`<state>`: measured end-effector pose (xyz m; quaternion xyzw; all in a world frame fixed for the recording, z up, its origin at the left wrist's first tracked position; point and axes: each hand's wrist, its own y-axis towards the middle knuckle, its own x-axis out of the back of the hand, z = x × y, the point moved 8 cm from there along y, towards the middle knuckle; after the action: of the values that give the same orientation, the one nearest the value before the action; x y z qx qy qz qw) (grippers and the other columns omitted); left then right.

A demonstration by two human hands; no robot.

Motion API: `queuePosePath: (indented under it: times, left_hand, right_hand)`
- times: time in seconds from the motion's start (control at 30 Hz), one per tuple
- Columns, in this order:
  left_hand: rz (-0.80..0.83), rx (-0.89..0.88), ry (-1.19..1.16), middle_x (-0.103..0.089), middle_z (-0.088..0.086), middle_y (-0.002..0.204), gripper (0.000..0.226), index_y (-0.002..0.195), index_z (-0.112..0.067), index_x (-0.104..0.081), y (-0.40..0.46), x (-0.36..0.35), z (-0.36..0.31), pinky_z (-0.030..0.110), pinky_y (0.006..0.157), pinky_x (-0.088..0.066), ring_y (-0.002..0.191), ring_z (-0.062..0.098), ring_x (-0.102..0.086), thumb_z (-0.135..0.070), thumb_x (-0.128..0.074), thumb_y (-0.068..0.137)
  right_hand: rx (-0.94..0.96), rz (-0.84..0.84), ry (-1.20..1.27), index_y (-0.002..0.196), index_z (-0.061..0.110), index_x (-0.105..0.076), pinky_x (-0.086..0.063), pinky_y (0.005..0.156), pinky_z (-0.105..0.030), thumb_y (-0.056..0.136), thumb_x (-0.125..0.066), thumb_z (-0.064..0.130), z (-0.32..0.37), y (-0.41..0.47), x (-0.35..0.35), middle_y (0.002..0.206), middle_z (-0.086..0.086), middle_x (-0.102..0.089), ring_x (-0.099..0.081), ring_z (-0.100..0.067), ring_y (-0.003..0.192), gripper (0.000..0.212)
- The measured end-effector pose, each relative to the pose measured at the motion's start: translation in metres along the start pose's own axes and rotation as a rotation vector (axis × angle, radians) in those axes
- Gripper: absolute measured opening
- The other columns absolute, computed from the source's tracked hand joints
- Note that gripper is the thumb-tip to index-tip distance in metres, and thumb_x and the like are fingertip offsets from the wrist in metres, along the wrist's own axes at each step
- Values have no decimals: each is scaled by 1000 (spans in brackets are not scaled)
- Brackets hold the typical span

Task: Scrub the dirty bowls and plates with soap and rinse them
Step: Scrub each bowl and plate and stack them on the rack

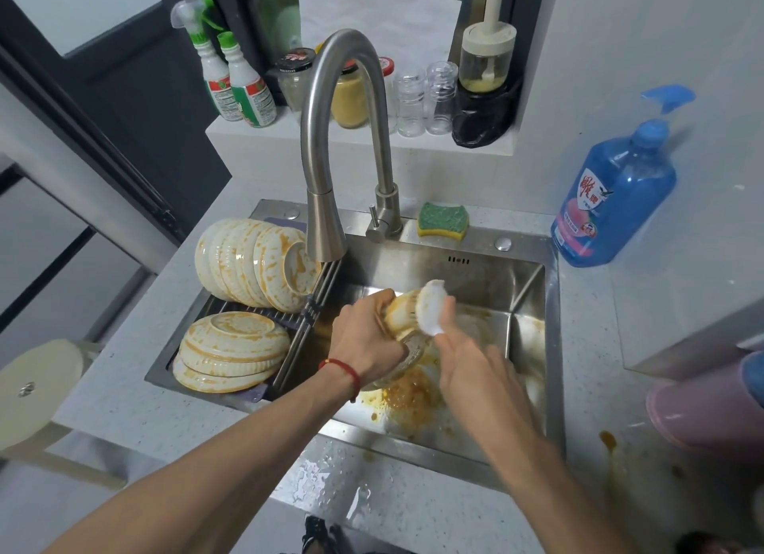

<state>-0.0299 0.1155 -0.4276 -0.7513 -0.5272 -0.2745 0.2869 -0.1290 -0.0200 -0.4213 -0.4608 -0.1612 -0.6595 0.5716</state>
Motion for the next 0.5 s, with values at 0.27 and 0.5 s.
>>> queuePosePath:
  times: [0.27,0.5]
  left_hand:
    - [11,-37,-90,-74,-4,85,39,95,-16,-74,-4,4,-5,38,77,-62,82,15,-69,-13,-85,57]
    - [56,30,-168,-76,-5,82,40,90,-19,-76,-1,-2,9,44,76,-64,82,13,-72,-16,-82,51]
  right_hand:
    - [3,-19,22,160,45,-1,-36,68,-37,111,-32,37,-6,1,3,96,-8,-60,-53,-26,82,59]
    - [45,7,90,161,41,-16,-40,56,-32,110,-35,35,-10,5,3,96,1,-64,-52,-17,76,55]
